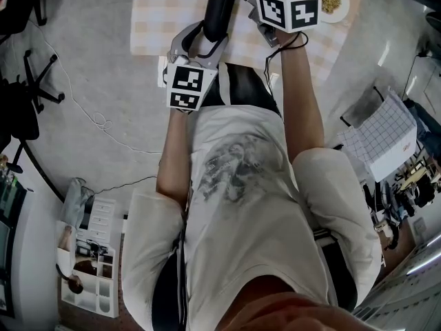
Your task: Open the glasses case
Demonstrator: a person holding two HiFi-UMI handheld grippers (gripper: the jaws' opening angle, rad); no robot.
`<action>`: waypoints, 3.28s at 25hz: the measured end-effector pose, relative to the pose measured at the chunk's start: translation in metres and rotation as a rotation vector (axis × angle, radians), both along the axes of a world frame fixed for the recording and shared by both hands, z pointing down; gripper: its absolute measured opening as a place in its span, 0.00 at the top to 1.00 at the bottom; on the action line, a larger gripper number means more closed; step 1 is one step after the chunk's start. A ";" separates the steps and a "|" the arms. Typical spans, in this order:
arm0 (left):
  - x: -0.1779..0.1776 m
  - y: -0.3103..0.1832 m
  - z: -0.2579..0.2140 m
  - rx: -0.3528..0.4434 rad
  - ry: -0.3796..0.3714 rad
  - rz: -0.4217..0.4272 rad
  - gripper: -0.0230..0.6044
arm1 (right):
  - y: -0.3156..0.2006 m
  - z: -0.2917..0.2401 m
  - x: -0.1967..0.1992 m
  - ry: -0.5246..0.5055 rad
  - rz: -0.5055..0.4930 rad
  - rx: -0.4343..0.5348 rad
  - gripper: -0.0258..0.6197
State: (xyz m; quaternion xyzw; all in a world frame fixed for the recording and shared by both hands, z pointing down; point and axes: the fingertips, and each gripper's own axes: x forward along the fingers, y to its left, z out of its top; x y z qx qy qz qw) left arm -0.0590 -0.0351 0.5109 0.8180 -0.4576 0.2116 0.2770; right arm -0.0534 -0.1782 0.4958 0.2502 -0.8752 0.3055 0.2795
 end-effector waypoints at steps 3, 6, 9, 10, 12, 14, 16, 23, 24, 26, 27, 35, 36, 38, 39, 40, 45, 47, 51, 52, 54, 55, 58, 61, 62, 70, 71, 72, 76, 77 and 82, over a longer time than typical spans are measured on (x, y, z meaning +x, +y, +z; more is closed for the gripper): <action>0.002 0.005 0.003 -0.012 0.013 -0.006 0.56 | -0.001 0.001 -0.005 0.005 -0.013 0.006 0.93; 0.004 0.006 0.007 -0.016 0.006 -0.012 0.56 | 0.001 -0.001 -0.005 0.000 -0.012 0.018 0.93; 0.005 0.008 0.009 -0.017 0.002 -0.012 0.55 | 0.005 -0.003 -0.003 0.009 -0.006 0.042 0.93; 0.005 0.009 0.009 -0.018 0.006 -0.013 0.55 | 0.006 -0.004 -0.002 0.014 -0.005 0.052 0.93; 0.006 0.009 0.009 -0.022 0.018 -0.020 0.55 | 0.010 -0.006 0.001 0.022 -0.004 0.068 0.93; 0.006 0.010 0.010 -0.028 0.034 -0.032 0.55 | 0.015 -0.009 0.004 0.023 -0.008 0.078 0.93; 0.006 0.009 0.010 -0.032 0.047 -0.042 0.55 | 0.022 -0.012 0.006 0.015 -0.017 0.080 0.91; 0.009 0.008 0.011 -0.034 0.057 -0.062 0.53 | 0.055 -0.024 0.006 -0.024 -0.049 0.062 0.73; 0.009 0.008 0.011 -0.034 0.057 -0.064 0.53 | 0.059 -0.026 0.005 -0.030 -0.047 0.057 0.72; 0.010 0.009 0.012 -0.034 0.052 -0.064 0.53 | 0.066 -0.028 0.003 -0.042 -0.048 0.048 0.69; 0.010 0.008 0.012 -0.034 0.049 -0.064 0.52 | 0.069 -0.027 0.002 -0.043 -0.049 0.044 0.68; 0.009 0.010 0.009 -0.039 0.063 -0.073 0.52 | 0.073 -0.019 0.003 -0.062 -0.024 0.012 0.67; 0.008 0.011 0.006 -0.035 0.070 -0.077 0.52 | 0.073 -0.019 0.004 -0.069 -0.021 0.007 0.67; 0.003 0.011 -0.002 -0.021 0.083 -0.091 0.52 | 0.074 -0.017 0.006 -0.083 -0.014 -0.003 0.67; 0.000 0.010 -0.007 -0.011 0.087 -0.099 0.52 | 0.074 -0.017 0.007 -0.088 -0.011 -0.007 0.67; -0.003 0.009 -0.012 -0.001 0.091 -0.108 0.52 | 0.074 -0.017 0.007 -0.092 -0.010 -0.009 0.67; -0.014 -0.010 -0.033 0.040 0.104 -0.150 0.52 | 0.074 -0.016 0.007 -0.106 -0.010 -0.020 0.67; -0.016 -0.018 -0.035 0.045 0.102 -0.157 0.52 | 0.074 -0.015 0.007 -0.108 -0.011 -0.024 0.67; -0.020 -0.029 -0.026 0.016 0.074 -0.177 0.54 | 0.074 -0.015 0.009 -0.111 -0.011 -0.031 0.67; -0.022 -0.030 -0.024 0.007 0.071 -0.183 0.55 | 0.074 -0.015 0.009 -0.112 -0.011 -0.033 0.67; -0.023 -0.031 -0.023 -0.004 0.067 -0.182 0.54 | 0.074 -0.016 0.010 -0.114 -0.011 -0.037 0.67; -0.023 -0.031 -0.022 -0.007 0.061 -0.178 0.54 | 0.074 -0.016 0.011 -0.113 -0.010 -0.037 0.67; -0.022 -0.031 -0.022 -0.011 0.024 -0.169 0.55 | 0.074 -0.016 0.013 -0.108 -0.007 -0.038 0.67; -0.018 -0.029 -0.021 -0.017 0.010 -0.164 0.59 | 0.075 -0.018 0.014 -0.086 -0.001 -0.028 0.67; -0.016 -0.029 -0.021 -0.017 0.010 -0.160 0.60 | 0.075 -0.019 0.013 -0.072 0.001 -0.020 0.67; -0.005 -0.030 -0.021 -0.011 0.007 -0.135 0.62 | 0.077 -0.020 0.008 0.020 -0.004 0.023 0.67; -0.005 -0.030 -0.021 -0.012 0.005 -0.137 0.61 | 0.077 -0.019 0.008 0.026 -0.002 0.022 0.67; -0.006 -0.030 -0.020 -0.012 0.002 -0.140 0.61 | 0.078 -0.017 0.009 0.028 0.002 0.019 0.67; -0.015 -0.029 -0.020 -0.016 -0.001 -0.158 0.62 | 0.078 -0.015 0.012 0.034 0.004 0.013 0.67; -0.017 -0.028 -0.019 -0.019 -0.001 -0.162 0.61 | 0.079 -0.015 0.011 0.035 0.000 0.014 0.67; -0.021 -0.025 -0.018 -0.029 -0.044 -0.169 0.64 | 0.081 -0.016 0.012 0.063 -0.016 0.046 0.67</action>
